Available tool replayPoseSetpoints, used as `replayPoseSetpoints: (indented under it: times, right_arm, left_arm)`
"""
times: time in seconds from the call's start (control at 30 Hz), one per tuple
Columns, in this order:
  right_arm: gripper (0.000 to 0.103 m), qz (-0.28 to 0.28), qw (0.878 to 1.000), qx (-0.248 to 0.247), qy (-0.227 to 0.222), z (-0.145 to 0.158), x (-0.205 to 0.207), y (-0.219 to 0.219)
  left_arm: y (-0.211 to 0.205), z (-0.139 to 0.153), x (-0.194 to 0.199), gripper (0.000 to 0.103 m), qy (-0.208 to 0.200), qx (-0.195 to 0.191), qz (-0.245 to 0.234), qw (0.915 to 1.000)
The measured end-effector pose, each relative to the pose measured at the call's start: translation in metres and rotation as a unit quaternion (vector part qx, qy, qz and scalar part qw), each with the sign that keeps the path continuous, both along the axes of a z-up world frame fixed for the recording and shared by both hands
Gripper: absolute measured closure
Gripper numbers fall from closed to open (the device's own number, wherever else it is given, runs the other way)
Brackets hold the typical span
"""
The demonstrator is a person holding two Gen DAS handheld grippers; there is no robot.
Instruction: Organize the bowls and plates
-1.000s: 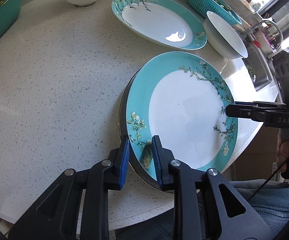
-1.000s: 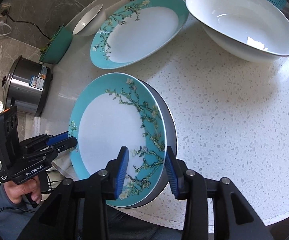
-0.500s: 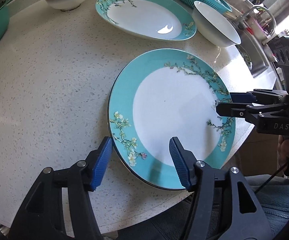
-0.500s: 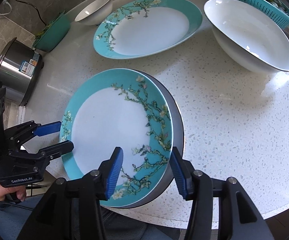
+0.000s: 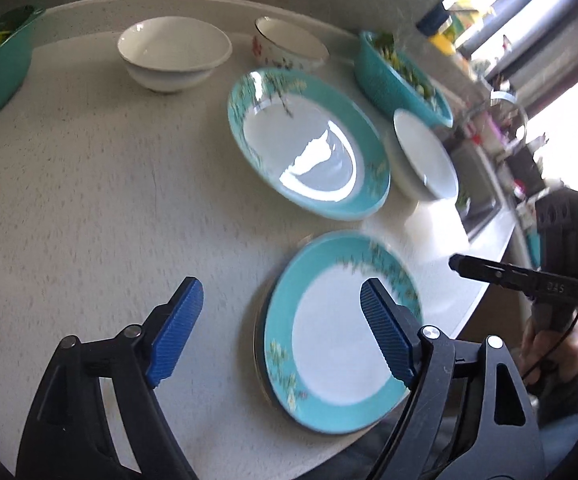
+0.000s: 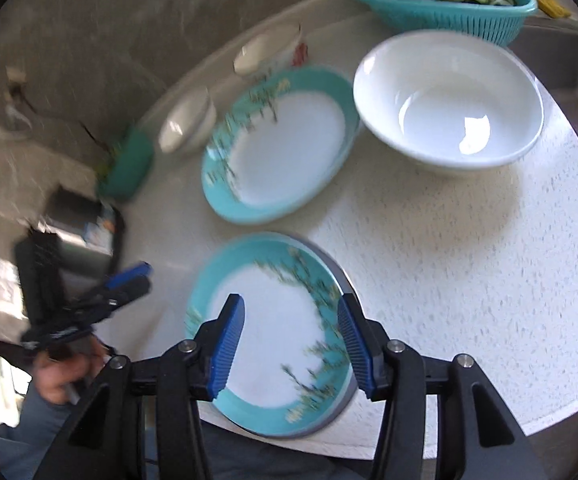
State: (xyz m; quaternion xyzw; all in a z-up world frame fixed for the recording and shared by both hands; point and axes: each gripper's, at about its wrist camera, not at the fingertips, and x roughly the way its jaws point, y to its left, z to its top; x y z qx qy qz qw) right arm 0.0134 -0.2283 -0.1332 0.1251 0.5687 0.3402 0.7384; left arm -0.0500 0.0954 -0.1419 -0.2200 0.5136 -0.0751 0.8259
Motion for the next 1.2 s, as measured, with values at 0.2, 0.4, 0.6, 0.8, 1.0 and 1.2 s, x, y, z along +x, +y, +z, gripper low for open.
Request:
replayPoseSetpoints:
  times: [0.2, 0.4, 0.6, 0.8, 1.0, 1.2]
  right_arm:
    - [0.049, 0.011, 0.997, 0.064, -0.04, 0.059, 0.056, 0.001]
    - [0.047, 0.087, 0.995, 0.017, -0.046, 0.073, 0.144, 0.04]
    - [0.045, 0.16, 0.986, -0.052, 0.009, 0.031, 0.206, 0.079]
    - [0.045, 0.21, 0.974, -0.081, 0.036, 0.0, 0.225, 0.104]
    - [0.045, 0.228, 0.965, -0.114, 0.054, -0.019, 0.232, 0.116]
    - [0.045, 0.252, 0.956, -0.144, 0.047, -0.023, 0.227, 0.129]
  left_arm:
    - [0.029, 0.0, 0.05, 0.023, -0.013, -0.025, 0.019, 0.9994]
    - [0.026, -0.02, 0.086, 0.023, 0.012, -0.006, 0.041, 0.9991]
    - [0.015, -0.043, 0.102, 0.024, 0.042, -0.006, 0.077, 0.9961]
    - [0.009, -0.058, 0.111, 0.033, 0.06, 0.0, 0.096, 0.9936]
    - [0.007, -0.066, 0.122, 0.049, 0.069, 0.0, 0.093, 0.9933]
    - [0.0, -0.068, 0.131, 0.065, 0.071, 0.011, 0.083, 0.994]
